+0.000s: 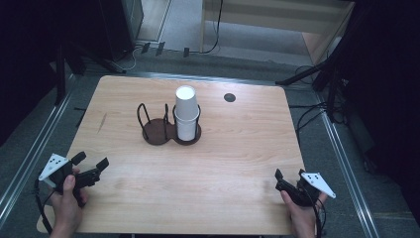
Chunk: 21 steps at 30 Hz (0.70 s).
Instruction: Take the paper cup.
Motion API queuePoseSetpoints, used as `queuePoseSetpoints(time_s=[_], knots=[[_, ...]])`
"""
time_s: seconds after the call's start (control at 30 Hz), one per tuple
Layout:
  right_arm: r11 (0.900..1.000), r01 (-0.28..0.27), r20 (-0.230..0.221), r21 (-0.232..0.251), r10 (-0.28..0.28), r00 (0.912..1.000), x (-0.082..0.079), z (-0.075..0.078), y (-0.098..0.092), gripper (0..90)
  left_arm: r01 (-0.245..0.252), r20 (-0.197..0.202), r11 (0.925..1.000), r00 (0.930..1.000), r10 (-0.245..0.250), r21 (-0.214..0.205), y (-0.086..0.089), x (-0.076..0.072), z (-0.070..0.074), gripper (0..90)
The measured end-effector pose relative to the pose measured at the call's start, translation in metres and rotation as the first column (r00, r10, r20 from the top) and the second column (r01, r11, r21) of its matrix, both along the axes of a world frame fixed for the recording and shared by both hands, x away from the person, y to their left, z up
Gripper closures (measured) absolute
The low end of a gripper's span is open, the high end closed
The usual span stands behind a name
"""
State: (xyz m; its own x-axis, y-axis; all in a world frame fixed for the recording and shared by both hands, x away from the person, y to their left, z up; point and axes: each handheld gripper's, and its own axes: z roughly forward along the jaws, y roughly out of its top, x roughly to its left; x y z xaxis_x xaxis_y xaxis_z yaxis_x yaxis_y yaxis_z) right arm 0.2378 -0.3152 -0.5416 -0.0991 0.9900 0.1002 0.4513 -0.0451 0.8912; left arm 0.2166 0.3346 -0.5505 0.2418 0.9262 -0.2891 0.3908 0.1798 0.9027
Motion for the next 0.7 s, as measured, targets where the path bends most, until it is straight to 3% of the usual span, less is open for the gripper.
queuePoseSetpoints(time_s=[0.23, 0.33, 0.5, 0.7], knots=[[0.9995, 0.023, -0.007, 0.021, -0.023, 0.9997, 0.004, 0.004, 0.002, 9.9, -0.008, -0.002, 1.0, 1.0, 0.008, -0.006, 0.001, 0.0, 0.0, 2.6], [0.9999, 0.008, -0.014, -0.007, -0.008, 0.9999, 0.006, 0.006, 0.012, 9.9, -0.011, -0.004, 0.9999, 0.9999, 0.011, -0.009, 0.0, 0.0, 0.0, 2.6], [0.9996, -0.03, -0.009, 0.001, 0.03, 0.9995, 0.01, 0.015, 0.031, 9.9, -0.006, -0.004, 1.0, 1.0, 0.006, 0.002, 0.0, -0.001, 0.0, 2.6], [0.9984, -0.057, 0.001, 0.004, 0.057, 0.9984, 0.014, 0.027, 0.047, 9.9, -0.005, 0.003, 0.9999, 1.0, 0.005, -0.014, 0.001, -0.003, 0.0, 2.6]])
